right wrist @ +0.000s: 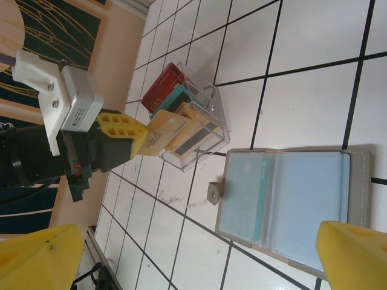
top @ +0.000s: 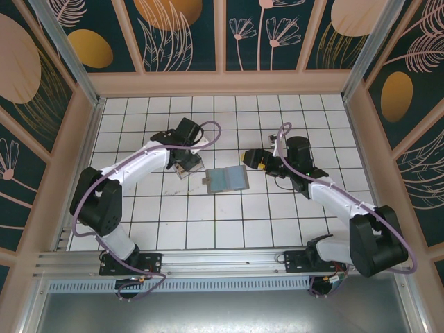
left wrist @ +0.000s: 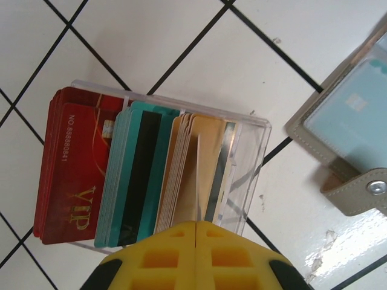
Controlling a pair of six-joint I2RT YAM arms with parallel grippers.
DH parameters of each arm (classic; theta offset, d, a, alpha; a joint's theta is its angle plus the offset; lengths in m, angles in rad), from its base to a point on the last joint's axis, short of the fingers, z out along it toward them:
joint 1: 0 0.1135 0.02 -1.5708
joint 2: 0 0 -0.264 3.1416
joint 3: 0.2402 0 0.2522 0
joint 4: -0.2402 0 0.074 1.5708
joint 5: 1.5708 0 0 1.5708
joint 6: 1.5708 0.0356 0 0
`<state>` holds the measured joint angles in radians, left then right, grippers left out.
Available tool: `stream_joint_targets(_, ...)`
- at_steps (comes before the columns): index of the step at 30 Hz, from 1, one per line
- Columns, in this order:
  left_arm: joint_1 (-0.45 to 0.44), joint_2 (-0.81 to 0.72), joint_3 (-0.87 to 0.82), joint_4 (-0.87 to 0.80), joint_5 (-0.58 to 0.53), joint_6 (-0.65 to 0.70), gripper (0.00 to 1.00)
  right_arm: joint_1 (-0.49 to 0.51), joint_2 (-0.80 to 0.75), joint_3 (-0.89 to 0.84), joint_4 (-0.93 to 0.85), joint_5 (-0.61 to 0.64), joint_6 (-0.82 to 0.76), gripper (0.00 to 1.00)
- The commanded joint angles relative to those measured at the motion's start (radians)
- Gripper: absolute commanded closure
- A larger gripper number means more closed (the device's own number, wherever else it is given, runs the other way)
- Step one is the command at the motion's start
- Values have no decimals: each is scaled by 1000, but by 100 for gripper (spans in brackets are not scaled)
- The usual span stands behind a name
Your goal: Take the credit cards out of the card holder
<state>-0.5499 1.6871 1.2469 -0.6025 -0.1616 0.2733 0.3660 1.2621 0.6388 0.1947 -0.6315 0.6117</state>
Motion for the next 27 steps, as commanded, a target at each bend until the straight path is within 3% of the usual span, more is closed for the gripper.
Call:
stream_joint_targets(1,-2,-10,-20,12,-39,36,100,-10,12,-5,44,-30,10,1)
stream_joint_targets(15,-2,8,-60,64,-53,25,98,-10,8,-8,49,-31,15,1)
stream_joint_targets(27,-4,77,52,23,-32,23,100,-10,3,-7,42,-25,16,1)
